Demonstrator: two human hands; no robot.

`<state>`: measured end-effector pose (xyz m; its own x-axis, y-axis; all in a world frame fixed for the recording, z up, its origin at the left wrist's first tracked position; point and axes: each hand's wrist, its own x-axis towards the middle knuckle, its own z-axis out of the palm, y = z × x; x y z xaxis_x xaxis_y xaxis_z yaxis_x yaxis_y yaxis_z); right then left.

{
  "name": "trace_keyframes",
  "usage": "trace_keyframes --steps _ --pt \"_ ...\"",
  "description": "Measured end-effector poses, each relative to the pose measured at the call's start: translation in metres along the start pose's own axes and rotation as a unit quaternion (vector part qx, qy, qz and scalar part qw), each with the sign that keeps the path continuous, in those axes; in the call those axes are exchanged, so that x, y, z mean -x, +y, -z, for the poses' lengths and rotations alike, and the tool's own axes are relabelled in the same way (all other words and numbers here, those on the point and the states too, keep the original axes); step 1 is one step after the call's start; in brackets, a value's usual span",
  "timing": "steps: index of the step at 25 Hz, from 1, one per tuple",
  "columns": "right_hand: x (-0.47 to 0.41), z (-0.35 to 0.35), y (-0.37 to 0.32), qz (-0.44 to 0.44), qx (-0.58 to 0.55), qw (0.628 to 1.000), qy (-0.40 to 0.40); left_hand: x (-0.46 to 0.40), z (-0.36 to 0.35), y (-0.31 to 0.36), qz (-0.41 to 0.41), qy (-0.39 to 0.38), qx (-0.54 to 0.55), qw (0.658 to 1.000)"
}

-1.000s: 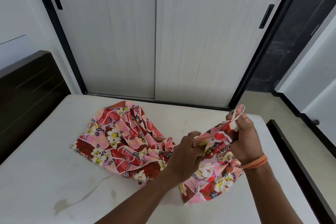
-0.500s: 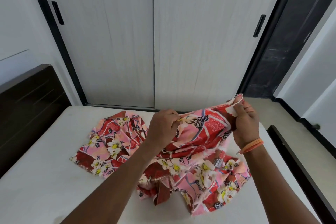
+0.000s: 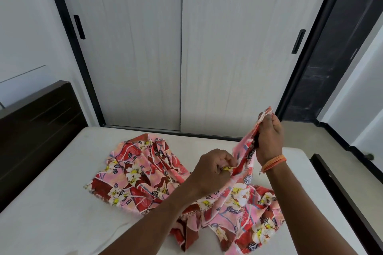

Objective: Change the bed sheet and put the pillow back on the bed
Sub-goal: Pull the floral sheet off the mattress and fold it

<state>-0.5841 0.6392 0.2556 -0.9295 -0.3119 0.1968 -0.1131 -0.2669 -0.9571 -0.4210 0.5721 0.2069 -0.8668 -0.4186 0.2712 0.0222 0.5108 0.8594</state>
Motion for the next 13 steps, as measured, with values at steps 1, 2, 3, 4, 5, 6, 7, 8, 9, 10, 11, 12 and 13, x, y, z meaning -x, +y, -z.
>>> trace_keyframes --steps 1,2,3,4,5,6,7,8,9,10,11,12,13 --pt "0.002 -0.001 -0.003 -0.002 -0.001 1.000 -0.011 -0.001 0.001 0.003 0.022 0.001 0.013 1.000" --pt "0.003 -0.002 -0.006 -0.011 -0.005 1.000 -0.019 -0.004 0.002 0.004 0.051 0.010 0.030 0.998" --pt "0.004 -0.003 -0.009 -0.023 -0.016 0.999 -0.025 -0.006 0.005 0.008 0.085 0.015 0.055 0.995" --pt "0.005 -0.004 -0.011 -0.032 -0.030 0.999 -0.031 -0.009 0.006 0.009 0.111 0.021 0.061 0.992" --pt "0.006 -0.004 -0.014 -0.036 -0.040 0.998 -0.037 -0.012 0.009 0.010 0.121 0.022 0.064 0.990" --pt "0.006 -0.004 -0.015 -0.033 -0.046 0.997 -0.043 -0.013 0.011 0.009 0.108 0.015 0.048 0.993" --pt "0.006 -0.004 -0.016 -0.025 -0.049 0.997 -0.050 -0.013 0.012 0.011 0.089 0.002 0.037 0.995" --pt "0.006 -0.004 -0.017 -0.018 -0.053 0.997 -0.054 -0.013 0.011 0.012 0.073 -0.011 0.026 0.997" --pt "0.006 -0.003 -0.018 -0.016 -0.060 0.996 -0.058 -0.014 0.011 0.013 0.068 -0.018 0.018 0.997" --pt "0.007 -0.003 -0.019 -0.019 -0.071 0.995 -0.062 -0.016 0.009 0.012 0.059 -0.013 0.004 0.998" --pt "0.008 -0.003 -0.021 -0.023 -0.086 0.994 -0.066 -0.017 0.008 0.013 0.048 0.001 -0.009 0.999" --pt "0.009 -0.003 -0.024 -0.029 -0.099 0.992 -0.067 -0.017 0.006 0.012 0.041 0.024 -0.020 0.999" --pt "0.010 -0.002 -0.025 -0.037 -0.108 0.991 -0.066 -0.017 0.005 0.015 0.042 0.052 -0.018 0.998"
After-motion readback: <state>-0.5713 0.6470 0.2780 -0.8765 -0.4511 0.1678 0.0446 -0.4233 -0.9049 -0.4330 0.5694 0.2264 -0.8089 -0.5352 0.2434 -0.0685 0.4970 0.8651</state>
